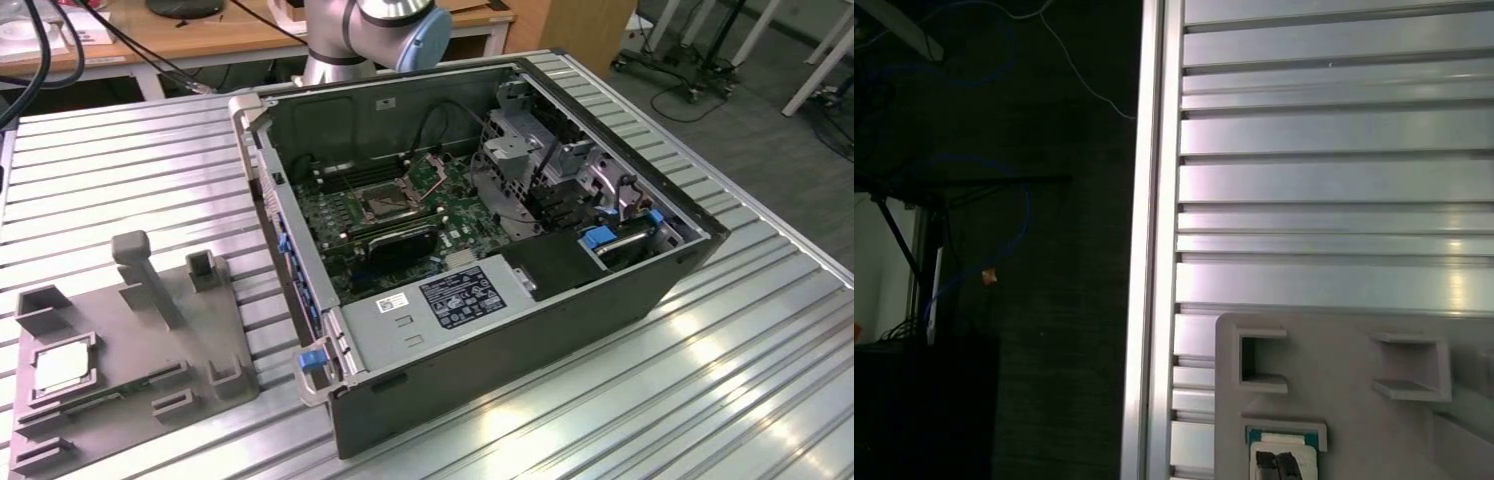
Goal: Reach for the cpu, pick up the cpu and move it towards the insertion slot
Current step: 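Reach for the cpu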
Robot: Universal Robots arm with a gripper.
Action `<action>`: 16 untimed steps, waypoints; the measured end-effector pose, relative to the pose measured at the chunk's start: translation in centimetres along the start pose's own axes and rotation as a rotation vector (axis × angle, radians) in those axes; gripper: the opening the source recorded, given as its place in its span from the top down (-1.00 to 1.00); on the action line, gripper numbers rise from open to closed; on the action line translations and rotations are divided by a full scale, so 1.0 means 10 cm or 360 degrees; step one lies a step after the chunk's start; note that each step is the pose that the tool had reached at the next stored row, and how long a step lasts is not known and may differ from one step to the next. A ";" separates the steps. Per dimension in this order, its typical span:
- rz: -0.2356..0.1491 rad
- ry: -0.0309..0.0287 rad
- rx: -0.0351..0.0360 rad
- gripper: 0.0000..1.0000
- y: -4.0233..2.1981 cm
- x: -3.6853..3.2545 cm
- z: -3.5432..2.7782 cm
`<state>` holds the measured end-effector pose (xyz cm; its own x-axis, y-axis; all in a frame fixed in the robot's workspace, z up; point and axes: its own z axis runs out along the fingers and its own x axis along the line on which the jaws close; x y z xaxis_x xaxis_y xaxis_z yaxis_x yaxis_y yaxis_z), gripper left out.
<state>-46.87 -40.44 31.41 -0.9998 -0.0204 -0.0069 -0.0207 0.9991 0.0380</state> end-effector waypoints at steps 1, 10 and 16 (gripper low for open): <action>0.0000 -0.00001 0.0000 0.79 0.000 0.000 0.000; 0.0000 -0.00006 0.0000 0.79 -0.022 0.001 0.019; 0.0000 -0.00001 0.0000 0.77 -0.029 0.001 0.024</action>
<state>-46.87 -40.72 31.16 -0.9998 -0.0204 -0.0070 -0.0207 0.9991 0.0377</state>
